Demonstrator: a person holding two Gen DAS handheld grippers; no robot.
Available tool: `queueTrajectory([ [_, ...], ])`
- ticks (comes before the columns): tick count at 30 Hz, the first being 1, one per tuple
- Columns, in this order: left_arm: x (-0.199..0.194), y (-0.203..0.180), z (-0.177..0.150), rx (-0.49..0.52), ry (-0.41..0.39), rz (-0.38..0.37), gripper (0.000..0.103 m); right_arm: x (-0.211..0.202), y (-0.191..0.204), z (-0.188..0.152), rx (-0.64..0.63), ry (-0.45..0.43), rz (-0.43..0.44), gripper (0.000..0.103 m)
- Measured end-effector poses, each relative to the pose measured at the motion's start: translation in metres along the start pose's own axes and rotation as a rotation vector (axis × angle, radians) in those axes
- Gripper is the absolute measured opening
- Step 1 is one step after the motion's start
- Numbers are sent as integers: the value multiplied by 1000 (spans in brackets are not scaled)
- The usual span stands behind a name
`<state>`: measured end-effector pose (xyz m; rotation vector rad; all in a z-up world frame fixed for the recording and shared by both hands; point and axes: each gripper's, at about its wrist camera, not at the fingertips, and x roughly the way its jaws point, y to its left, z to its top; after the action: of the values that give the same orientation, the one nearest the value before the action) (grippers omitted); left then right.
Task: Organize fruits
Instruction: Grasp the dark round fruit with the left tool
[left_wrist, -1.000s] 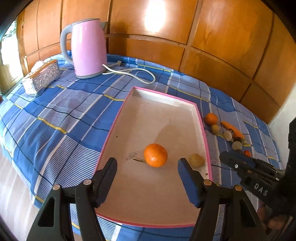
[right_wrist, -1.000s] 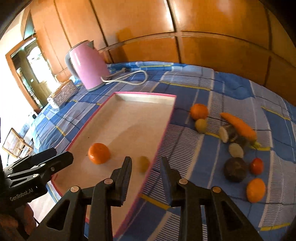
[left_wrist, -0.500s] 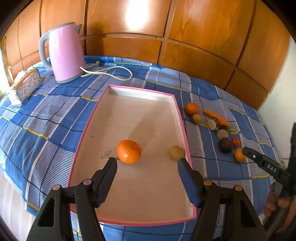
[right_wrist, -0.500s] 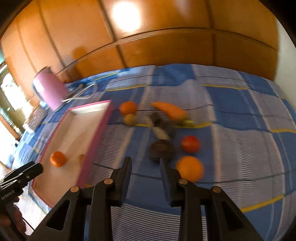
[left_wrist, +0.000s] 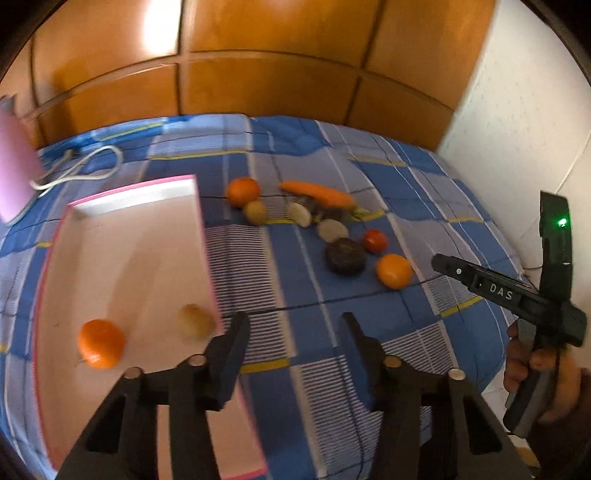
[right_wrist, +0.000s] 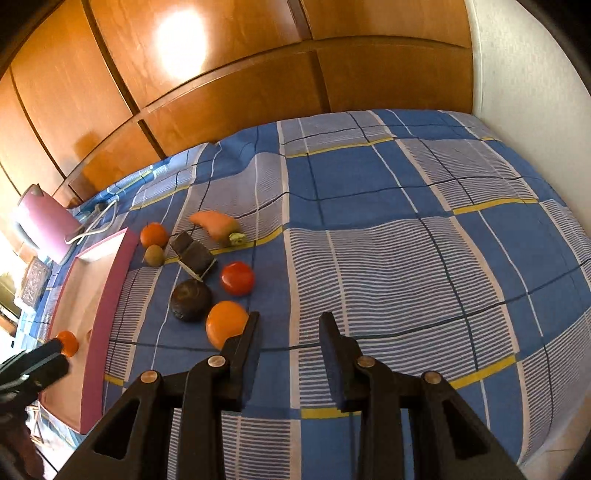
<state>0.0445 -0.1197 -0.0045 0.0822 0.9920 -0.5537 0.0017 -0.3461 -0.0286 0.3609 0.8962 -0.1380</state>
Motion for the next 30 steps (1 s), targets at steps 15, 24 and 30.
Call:
queueTrajectory([
  [15, 65, -22, 35, -33, 84, -56, 40, 7, -7, -1, -19, 24, 53, 31],
  [24, 96, -35, 55, -23, 101, -95, 41, 11, -18, 2, -6, 32, 49, 31],
  [30, 109, -39, 63, -29, 107, -109, 44, 14, -20, 4, -8, 37, 45, 31],
])
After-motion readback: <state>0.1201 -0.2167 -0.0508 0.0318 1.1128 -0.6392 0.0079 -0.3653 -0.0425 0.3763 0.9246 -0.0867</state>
